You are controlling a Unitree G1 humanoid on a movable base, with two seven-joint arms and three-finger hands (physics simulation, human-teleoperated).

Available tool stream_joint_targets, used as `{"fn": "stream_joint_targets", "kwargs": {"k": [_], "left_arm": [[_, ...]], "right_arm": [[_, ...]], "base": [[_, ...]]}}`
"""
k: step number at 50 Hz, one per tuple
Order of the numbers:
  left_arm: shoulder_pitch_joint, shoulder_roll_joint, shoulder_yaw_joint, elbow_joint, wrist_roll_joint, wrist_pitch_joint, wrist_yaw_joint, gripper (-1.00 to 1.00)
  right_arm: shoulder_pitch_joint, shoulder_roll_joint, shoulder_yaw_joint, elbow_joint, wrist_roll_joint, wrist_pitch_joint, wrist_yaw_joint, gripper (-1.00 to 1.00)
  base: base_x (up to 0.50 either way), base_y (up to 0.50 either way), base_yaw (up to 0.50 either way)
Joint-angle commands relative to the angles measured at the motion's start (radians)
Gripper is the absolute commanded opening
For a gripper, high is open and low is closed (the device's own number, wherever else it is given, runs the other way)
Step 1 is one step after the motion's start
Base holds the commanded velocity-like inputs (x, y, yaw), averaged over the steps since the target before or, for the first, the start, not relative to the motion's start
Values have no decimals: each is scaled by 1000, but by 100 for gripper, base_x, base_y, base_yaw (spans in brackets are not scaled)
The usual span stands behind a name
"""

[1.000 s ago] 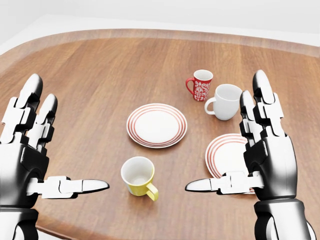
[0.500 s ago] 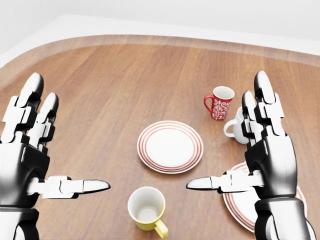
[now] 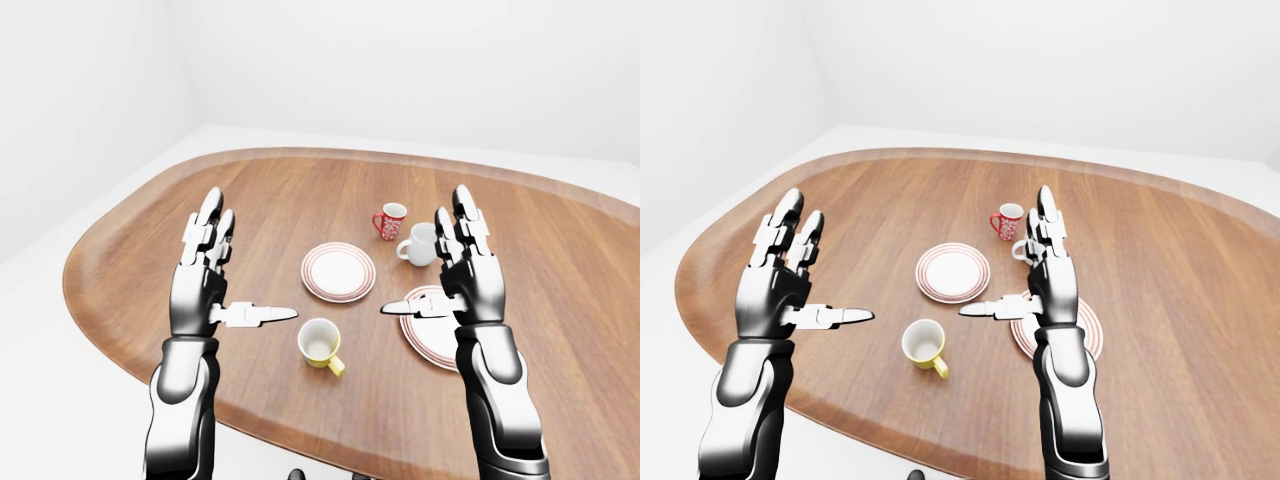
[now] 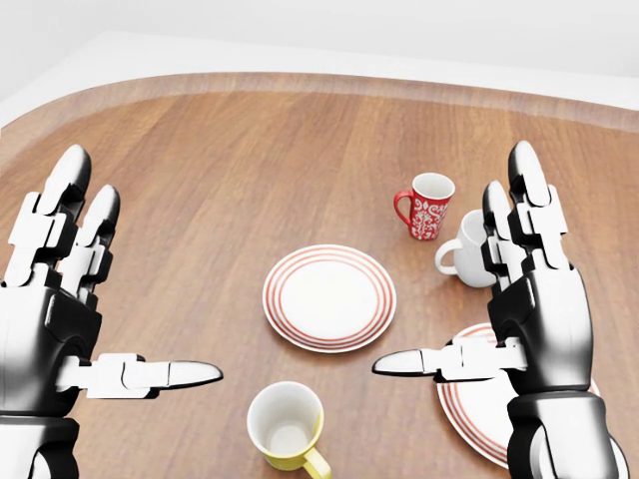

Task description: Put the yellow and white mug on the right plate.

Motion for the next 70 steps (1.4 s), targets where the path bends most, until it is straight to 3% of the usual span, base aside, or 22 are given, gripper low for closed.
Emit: {"fn": "stream_joint_targets", "kwargs": {"k": [1, 11, 25, 34, 43, 49, 70], "left_arm": [[0, -1, -1, 0, 3, 0, -3, 88], [5, 0, -8, -14, 8, 0, -8, 88], [-102, 53, 75, 27, -14, 0, -43, 88], [-100, 49, 55, 1, 2, 0, -54, 89], [-167, 77, 97, -6, -36, 0, -52, 89], [-193, 113, 89, -47, -21, 0, -82, 89], [-259, 195, 220, 51, -89, 0, -101, 89]], "right_arm": [[3, 0, 5, -2, -4, 0, -2, 100], [0, 1, 10, 1, -17, 0, -6, 100], [-40, -8, 13, 9, -20, 0, 7, 100], [-111, -21, 10, -19, -39, 0, 28, 100], [-179, -46, 1, -36, -67, 0, 50, 100], [-186, -52, 1, -28, -90, 0, 67, 100], [-229, -44, 65, -2, -279, 0, 163, 100]], "base": [[0, 0, 0], [0, 0, 0], [0, 0, 0], [0, 0, 0], [0, 0, 0], [0, 0, 0], [0, 0, 0]]}}
